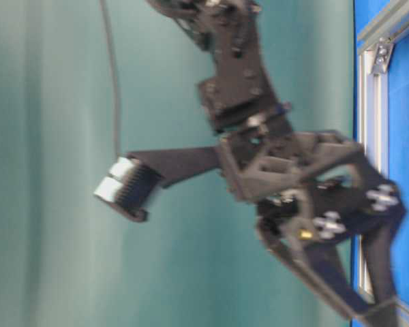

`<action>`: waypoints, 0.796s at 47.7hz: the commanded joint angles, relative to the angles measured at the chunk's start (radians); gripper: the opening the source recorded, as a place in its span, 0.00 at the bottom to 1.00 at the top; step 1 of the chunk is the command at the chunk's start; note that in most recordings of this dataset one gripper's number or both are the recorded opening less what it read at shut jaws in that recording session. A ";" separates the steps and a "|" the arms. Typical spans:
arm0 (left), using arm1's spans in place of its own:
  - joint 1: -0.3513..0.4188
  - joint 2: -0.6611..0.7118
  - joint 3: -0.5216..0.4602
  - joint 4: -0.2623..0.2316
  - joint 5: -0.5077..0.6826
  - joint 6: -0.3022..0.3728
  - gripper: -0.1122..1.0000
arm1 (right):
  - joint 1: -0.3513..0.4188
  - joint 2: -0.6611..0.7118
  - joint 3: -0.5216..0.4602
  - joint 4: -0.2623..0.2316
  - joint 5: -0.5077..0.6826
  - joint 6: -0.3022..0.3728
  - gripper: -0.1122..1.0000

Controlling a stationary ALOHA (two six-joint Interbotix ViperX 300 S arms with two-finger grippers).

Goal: Insert the wire through the string loop located on the left side.
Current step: 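Release the cable with the left gripper and withdraw both grippers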

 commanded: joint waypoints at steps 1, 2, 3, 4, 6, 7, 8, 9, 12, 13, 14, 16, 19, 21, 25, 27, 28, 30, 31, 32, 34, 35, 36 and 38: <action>0.003 -0.020 -0.031 0.003 -0.008 0.002 0.80 | -0.005 -0.055 -0.009 0.002 0.014 -0.002 0.97; 0.003 -0.025 -0.032 0.003 -0.009 0.002 0.80 | -0.005 -0.058 -0.011 0.002 0.017 -0.002 0.97; 0.003 -0.031 -0.032 0.003 -0.011 0.002 0.80 | -0.005 -0.063 -0.011 0.002 0.020 -0.002 0.97; 0.002 -0.034 -0.034 0.003 -0.012 0.002 0.80 | -0.005 -0.066 -0.011 0.002 0.023 -0.002 0.97; 0.003 -0.044 -0.037 0.003 -0.017 0.002 0.80 | -0.005 -0.075 -0.011 0.002 0.029 -0.002 0.97; 0.003 -0.049 -0.037 0.003 -0.020 0.000 0.80 | -0.005 -0.078 -0.012 0.002 0.031 -0.002 0.97; 0.003 -0.054 -0.038 0.003 -0.020 0.000 0.80 | -0.005 -0.081 -0.011 0.002 0.034 -0.002 0.97; 0.003 -0.057 -0.040 0.003 -0.023 0.000 0.79 | -0.005 -0.084 -0.011 0.002 0.034 -0.002 0.97; 0.003 -0.066 -0.043 0.003 -0.029 0.000 0.79 | -0.005 -0.092 -0.011 0.002 0.038 -0.002 0.97; 0.003 -0.069 -0.043 0.003 -0.032 0.000 0.79 | -0.005 -0.097 -0.011 0.002 0.040 -0.002 0.97; 0.003 -0.071 -0.043 0.003 -0.034 0.000 0.79 | -0.005 -0.098 -0.011 0.002 0.041 -0.002 0.97; 0.003 -0.071 -0.043 0.003 -0.035 0.000 0.79 | -0.005 -0.103 -0.011 0.002 0.043 -0.002 0.97; 0.003 -0.071 -0.043 0.003 -0.035 0.000 0.79 | -0.005 -0.106 -0.011 0.002 0.043 -0.002 0.97; 0.003 -0.069 -0.043 0.003 -0.035 0.000 0.79 | -0.005 -0.106 -0.009 0.002 0.043 0.000 0.97; 0.003 -0.064 -0.041 0.003 -0.035 0.000 0.79 | -0.005 -0.106 -0.008 0.002 0.048 0.000 0.97; 0.003 -0.063 -0.040 0.003 -0.035 0.000 0.79 | -0.005 -0.106 -0.008 0.002 0.048 0.000 0.97; 0.003 -0.063 -0.041 0.003 -0.035 0.000 0.79 | -0.005 -0.106 -0.008 0.002 0.048 0.000 0.97; 0.003 -0.063 -0.041 0.003 -0.035 0.000 0.79 | -0.005 -0.106 -0.008 0.002 0.048 0.000 0.97; 0.003 -0.063 -0.040 0.003 -0.035 0.000 0.79 | -0.005 -0.106 -0.008 0.002 0.049 0.000 0.97; 0.003 -0.063 -0.041 0.003 -0.035 0.000 0.79 | -0.005 -0.106 -0.008 0.002 0.048 0.000 0.97; 0.003 -0.063 -0.040 0.003 -0.035 0.000 0.79 | -0.005 -0.106 -0.009 0.002 0.048 0.000 0.97; 0.003 -0.063 -0.040 0.003 -0.035 0.000 0.79 | -0.005 -0.106 -0.008 0.002 0.048 0.000 0.97; 0.003 -0.063 -0.040 0.003 -0.034 0.000 0.79 | -0.005 -0.106 -0.008 0.002 0.048 0.000 0.97; 0.003 -0.063 -0.040 0.003 -0.035 0.000 0.79 | -0.005 -0.106 -0.009 0.002 0.048 0.000 0.97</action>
